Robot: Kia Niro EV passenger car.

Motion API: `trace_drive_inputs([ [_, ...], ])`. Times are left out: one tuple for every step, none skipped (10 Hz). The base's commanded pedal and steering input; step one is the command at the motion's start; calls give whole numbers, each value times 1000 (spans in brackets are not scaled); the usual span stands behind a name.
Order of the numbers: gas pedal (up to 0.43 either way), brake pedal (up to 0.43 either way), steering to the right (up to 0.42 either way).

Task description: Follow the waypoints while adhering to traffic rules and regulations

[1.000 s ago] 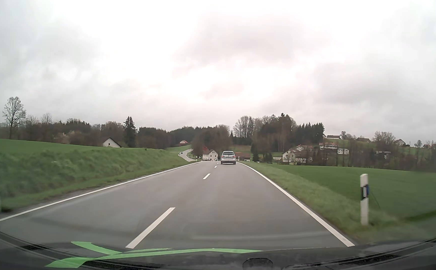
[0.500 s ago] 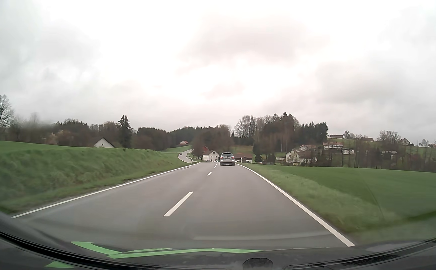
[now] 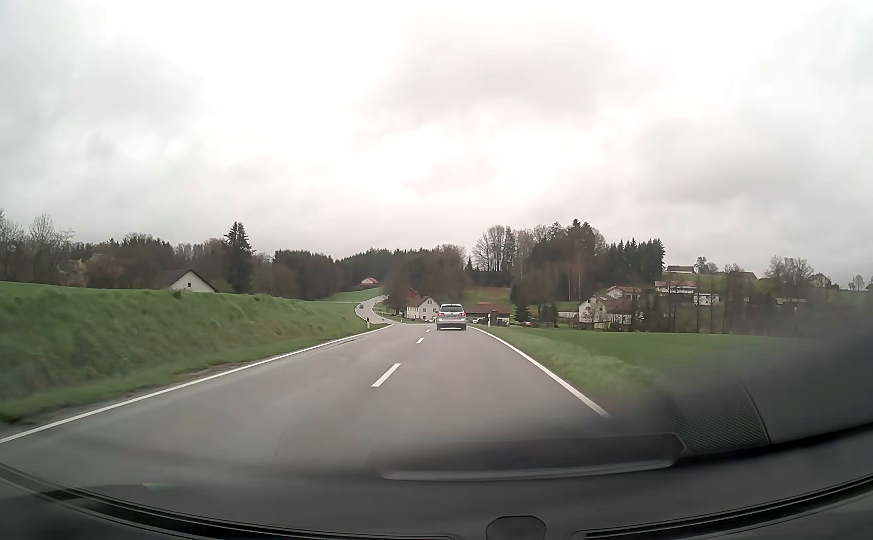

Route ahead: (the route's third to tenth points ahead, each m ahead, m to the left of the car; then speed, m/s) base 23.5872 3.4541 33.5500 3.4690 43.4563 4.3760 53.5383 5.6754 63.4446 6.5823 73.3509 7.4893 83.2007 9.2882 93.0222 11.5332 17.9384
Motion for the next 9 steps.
trace_drive_inputs([
  [110, 0, -3],
  [110, 0, -3],
  [87, 0, -4],
  [87, 0, -4],
  [87, 0, -5],
  [79, 0, -5],
  [79, 0, -7],
  [79, 0, -8],
  [79, 0, -8],
])
